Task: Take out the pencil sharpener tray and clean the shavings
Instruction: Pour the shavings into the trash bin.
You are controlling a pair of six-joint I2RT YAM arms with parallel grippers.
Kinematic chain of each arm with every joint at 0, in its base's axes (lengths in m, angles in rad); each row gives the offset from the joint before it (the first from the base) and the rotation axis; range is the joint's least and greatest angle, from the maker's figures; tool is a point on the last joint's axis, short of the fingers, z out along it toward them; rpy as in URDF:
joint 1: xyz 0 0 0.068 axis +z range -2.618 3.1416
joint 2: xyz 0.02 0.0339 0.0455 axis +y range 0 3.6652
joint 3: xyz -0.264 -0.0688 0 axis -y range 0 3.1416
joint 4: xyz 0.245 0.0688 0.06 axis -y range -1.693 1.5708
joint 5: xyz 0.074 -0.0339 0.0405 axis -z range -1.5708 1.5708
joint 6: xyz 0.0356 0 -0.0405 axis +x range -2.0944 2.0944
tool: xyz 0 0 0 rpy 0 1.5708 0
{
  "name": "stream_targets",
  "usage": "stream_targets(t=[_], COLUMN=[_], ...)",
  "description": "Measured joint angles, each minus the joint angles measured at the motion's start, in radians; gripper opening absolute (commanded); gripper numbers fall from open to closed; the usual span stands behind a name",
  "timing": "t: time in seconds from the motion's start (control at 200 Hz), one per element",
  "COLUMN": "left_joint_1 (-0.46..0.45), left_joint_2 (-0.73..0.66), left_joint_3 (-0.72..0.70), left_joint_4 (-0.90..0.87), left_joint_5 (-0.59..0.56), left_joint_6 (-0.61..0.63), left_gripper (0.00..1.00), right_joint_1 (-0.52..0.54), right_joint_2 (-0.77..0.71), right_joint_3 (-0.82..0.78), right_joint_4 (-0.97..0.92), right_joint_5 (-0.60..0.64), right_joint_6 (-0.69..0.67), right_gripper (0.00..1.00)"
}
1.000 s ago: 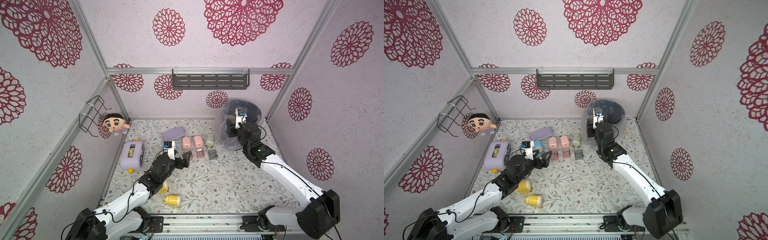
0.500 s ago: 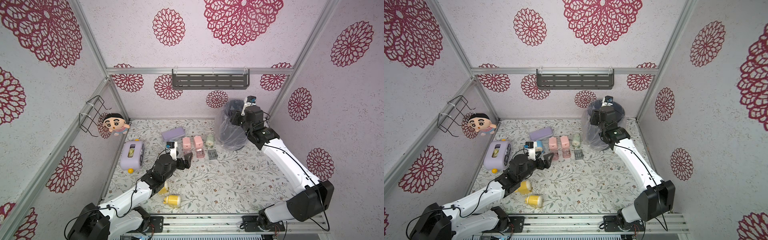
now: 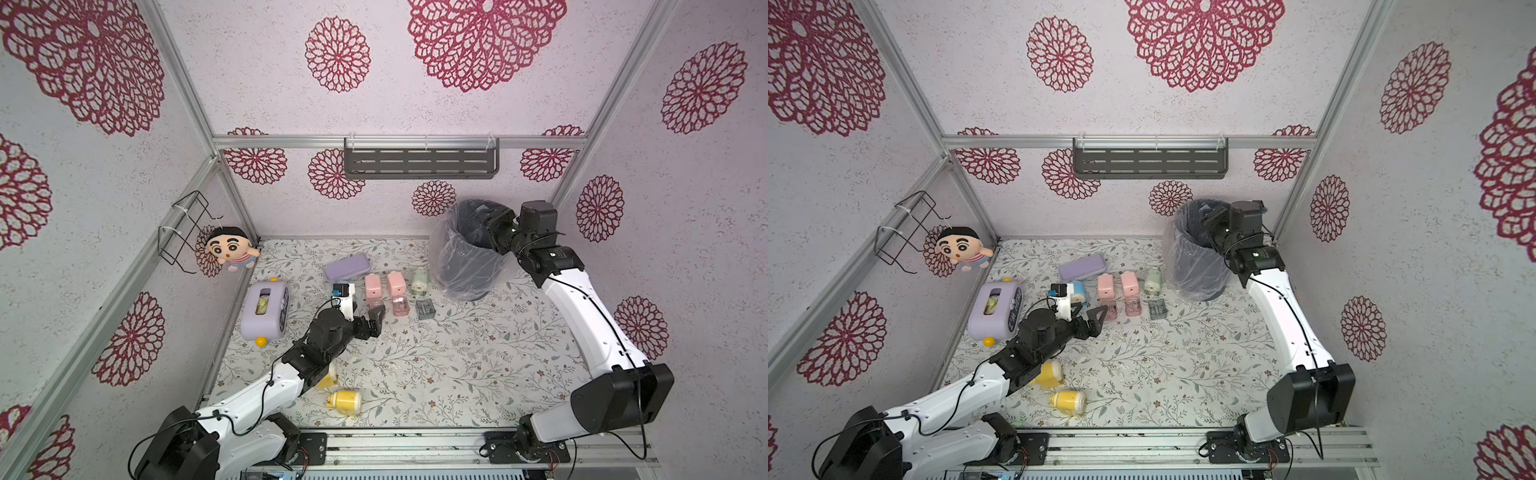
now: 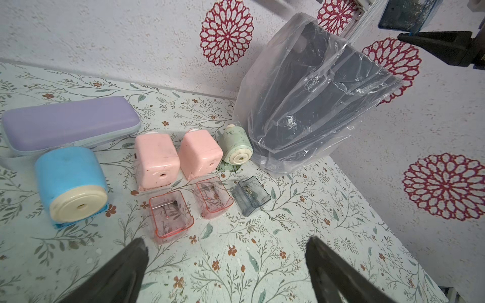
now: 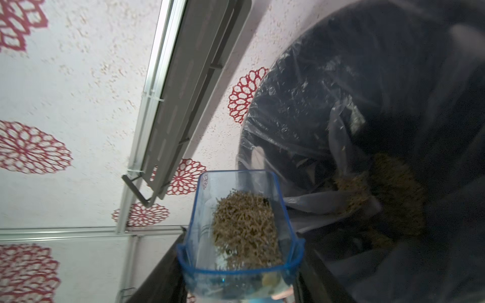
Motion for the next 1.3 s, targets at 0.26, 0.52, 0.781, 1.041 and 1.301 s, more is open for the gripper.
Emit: stream_targets(t=[0.26,0.52,0.781,1.041,1.301], left_joint_1=[-0.003,-0.009,-0.010,-0.010,-0.010], left_joint_2=[0.000,0.000,0.001,0.002,0.002], left_joint_3=[0.000,0.000,0.000,0.000,0.000], left_joint_4=[0.000,0.000,0.000,0.000,0.000], left_joint_5=[-0.005,-0.006,-0.009,-0.014,-0.017], left_joint_6=[0.000,0.000,0.000,0.003,0.003], left_gripper=[0.97,0.97,0.97,0.97,0.98], right_joint_1=[0.002,0.007,0.024,0.030,0.031], right_joint_2=[0.028,0.031,0.030,0.011,0.006], right_joint_3=[0.002,0.002,-0.010,-0.174,-0.157], right_joint_4=[0.080,0.142,0.184,0.243,0.216], right_joint_5=[-0.016,0.048,0.093,0.094,0.094], right_joint_6=[0.373,0.618,0.731,0.776,0.783], right_gripper=[0.35,0.37,0.37,0.36,0.36])
